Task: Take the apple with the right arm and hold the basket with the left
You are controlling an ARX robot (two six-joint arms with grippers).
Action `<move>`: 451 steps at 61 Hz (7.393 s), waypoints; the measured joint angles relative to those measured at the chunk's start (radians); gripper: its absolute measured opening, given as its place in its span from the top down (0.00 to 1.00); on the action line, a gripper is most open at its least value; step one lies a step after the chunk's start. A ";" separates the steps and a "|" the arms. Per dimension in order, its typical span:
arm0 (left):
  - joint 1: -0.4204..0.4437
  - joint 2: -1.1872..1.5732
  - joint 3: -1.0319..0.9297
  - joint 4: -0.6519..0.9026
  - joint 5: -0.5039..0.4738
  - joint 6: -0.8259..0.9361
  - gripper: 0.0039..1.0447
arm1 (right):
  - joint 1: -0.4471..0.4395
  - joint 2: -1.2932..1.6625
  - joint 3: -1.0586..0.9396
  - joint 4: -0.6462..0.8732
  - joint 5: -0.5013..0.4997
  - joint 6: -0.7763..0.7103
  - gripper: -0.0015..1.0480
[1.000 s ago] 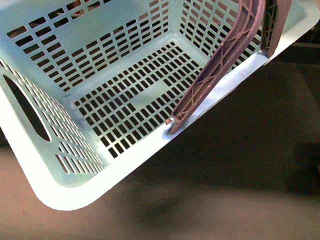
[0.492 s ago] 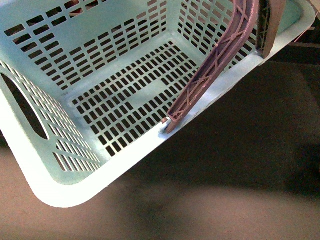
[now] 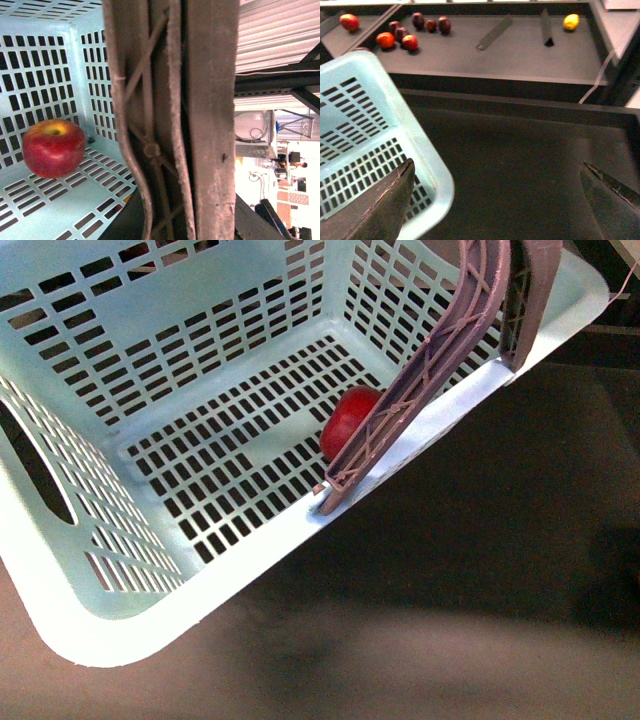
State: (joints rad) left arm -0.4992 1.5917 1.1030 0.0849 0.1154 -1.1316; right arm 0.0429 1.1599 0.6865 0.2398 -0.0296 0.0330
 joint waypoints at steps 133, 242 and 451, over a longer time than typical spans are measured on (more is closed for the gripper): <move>-0.002 0.000 0.000 0.000 0.008 -0.010 0.84 | -0.042 -0.975 -0.669 -0.055 0.030 -0.029 0.98; 0.193 0.015 -0.004 -0.021 -0.381 -0.287 0.84 | -0.042 -1.154 -0.669 -0.238 0.031 -0.030 0.08; 0.496 -1.218 -1.089 0.289 -0.116 1.120 0.97 | -0.042 -1.154 -0.669 -0.238 0.030 -0.030 0.08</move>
State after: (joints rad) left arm -0.0036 0.3737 0.0143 0.3740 -0.0002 -0.0113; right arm 0.0013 0.0055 0.0177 0.0013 0.0006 0.0032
